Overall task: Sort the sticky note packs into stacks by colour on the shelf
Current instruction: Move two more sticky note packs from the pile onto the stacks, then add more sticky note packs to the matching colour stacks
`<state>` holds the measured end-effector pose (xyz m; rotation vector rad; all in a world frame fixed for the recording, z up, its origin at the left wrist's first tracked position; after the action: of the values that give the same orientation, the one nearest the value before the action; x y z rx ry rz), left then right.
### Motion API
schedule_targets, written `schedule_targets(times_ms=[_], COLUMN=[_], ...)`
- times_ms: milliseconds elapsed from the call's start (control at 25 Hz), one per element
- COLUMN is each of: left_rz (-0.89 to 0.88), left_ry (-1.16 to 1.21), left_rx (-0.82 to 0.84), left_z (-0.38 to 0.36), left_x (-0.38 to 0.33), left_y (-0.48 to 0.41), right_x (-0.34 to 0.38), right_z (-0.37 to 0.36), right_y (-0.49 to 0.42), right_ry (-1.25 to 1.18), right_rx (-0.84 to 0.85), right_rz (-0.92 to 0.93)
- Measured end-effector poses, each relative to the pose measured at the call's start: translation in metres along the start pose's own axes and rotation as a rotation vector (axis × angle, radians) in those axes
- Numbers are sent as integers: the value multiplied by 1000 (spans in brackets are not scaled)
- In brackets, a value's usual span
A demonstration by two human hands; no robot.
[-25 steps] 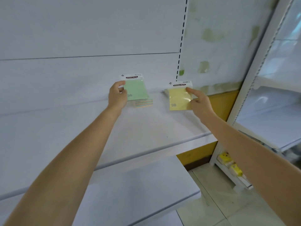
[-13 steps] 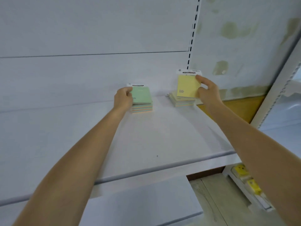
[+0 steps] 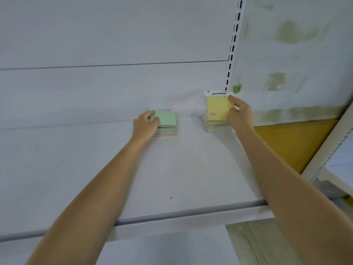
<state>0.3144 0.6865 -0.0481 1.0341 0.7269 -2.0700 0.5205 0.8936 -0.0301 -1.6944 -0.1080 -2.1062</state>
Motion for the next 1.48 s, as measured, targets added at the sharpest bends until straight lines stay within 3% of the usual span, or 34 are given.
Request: schedule_targets(times_ms=[200, 680, 800, 920, 1040, 1200, 1480], left_rz=[-11, -64, -65, -101, -92, -91, 75], left_ry=[-68, -59, -51, -130, -358, -637, -840], left_rx=[-29, -68, -111, -185, -150, -182, -280], left_z=[-2, -3, 2, 19, 49, 135, 330], left_x=[7, 8, 5, 5, 10, 32, 140], left_y=[0, 5, 9, 13, 17, 42, 124], right_x=[-2, -22, -9, 28, 64, 96, 151], right_z=[-5, -17, -19, -34, -77, -176, -352], right_y=[6, 7, 16, 41, 73, 134, 274], right_ry=[373, 319, 461, 541, 636, 696, 690], right_rx=[-19, 111, 59, 58, 192, 525, 827], right_rz=[74, 4, 107, 399, 669, 793, 920])
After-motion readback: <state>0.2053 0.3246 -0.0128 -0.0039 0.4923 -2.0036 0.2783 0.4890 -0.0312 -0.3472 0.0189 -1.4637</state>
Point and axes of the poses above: each hand's wrist, its own y-axis away from the middle knuckle, its own z-axis out of the back of the hand, x = y × z, the point moved 7 cm from there along -y, towards the middle knuckle, and after that the axes turned 3 degrees about x, right-handed, at the moved point
